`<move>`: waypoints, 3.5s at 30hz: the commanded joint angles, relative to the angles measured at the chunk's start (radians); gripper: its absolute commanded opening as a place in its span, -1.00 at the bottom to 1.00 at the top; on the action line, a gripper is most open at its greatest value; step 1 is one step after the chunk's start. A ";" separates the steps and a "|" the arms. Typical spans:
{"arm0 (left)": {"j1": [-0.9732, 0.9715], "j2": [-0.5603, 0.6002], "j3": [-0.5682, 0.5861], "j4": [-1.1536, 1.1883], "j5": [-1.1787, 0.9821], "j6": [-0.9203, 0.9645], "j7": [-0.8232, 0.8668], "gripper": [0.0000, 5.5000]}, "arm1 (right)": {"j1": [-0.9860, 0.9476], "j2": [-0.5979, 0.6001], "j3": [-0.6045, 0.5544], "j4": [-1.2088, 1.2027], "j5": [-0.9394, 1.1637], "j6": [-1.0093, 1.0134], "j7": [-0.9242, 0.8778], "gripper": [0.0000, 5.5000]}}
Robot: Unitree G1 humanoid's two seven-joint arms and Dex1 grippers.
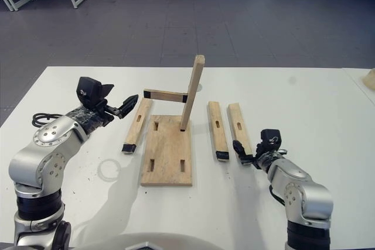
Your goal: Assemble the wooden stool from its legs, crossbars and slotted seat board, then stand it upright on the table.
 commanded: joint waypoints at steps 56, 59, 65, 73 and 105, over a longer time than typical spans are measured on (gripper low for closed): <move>-0.493 0.121 0.194 0.547 -1.014 0.323 -0.433 0.60 | -0.634 -0.038 0.153 -0.169 0.760 0.082 0.261 -0.26; -0.478 0.119 0.173 0.525 -1.005 0.310 -0.455 0.60 | -0.621 -0.021 0.189 -0.180 0.784 0.089 0.258 -0.26; -0.447 0.172 0.170 0.499 -1.041 0.334 -0.575 0.24 | -0.606 -0.033 0.172 -0.130 0.873 0.097 0.246 -0.26; -0.459 0.180 0.164 0.516 -1.016 0.311 -0.605 -0.17 | -0.600 -0.052 0.168 -0.056 1.083 0.103 0.155 -0.26; -0.387 0.136 0.218 0.387 -0.683 -0.061 -0.317 -0.25 | -0.156 -0.236 0.493 -0.384 0.314 0.217 -0.221 0.75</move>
